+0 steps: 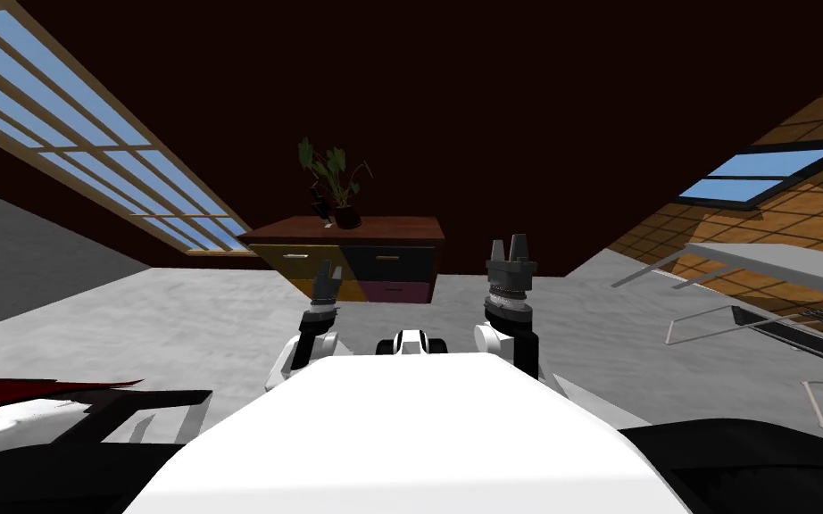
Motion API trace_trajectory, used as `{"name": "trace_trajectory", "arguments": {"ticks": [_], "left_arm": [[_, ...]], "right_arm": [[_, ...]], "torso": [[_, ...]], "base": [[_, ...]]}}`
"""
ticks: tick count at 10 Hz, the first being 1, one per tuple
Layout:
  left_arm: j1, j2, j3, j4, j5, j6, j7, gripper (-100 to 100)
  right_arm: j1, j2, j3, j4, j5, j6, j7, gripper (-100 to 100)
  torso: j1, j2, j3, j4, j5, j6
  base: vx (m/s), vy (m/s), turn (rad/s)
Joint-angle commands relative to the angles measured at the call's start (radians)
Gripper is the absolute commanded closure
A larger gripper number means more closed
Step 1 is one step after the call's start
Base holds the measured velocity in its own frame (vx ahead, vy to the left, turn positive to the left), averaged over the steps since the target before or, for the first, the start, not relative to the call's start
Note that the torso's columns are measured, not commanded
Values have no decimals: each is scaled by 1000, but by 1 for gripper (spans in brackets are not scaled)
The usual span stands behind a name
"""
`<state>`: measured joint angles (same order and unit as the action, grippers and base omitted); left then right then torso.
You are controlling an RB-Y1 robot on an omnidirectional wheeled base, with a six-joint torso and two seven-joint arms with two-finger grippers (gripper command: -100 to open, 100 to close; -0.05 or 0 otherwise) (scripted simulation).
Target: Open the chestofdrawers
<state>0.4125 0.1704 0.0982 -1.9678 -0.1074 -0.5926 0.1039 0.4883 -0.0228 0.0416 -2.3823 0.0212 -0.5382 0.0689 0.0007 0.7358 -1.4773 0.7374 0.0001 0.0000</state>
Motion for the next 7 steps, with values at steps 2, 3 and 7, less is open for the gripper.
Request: {"name": "trace_trajectory", "arguments": {"ticks": [2,3,7], "left_arm": [[-14,-5,11,90,-16,-9,4,-100],[-14,-5,11,98,-16,-9,4,-100],[-30,-20,27,231,-42,-23,11,-100]], "right_arm": [[0,0,0,0,0,0,0,0],[0,0,0,0,0,0,0,0],[0,0,0,0,0,0,0,0]], "torso": [[-1,4,2,1,0,0],[-1,2,1,1,0,0],[-1,1,1,0,0,0]], "base": [[90,-4,-99],[81,16,-39],[111,5,-104]]}}
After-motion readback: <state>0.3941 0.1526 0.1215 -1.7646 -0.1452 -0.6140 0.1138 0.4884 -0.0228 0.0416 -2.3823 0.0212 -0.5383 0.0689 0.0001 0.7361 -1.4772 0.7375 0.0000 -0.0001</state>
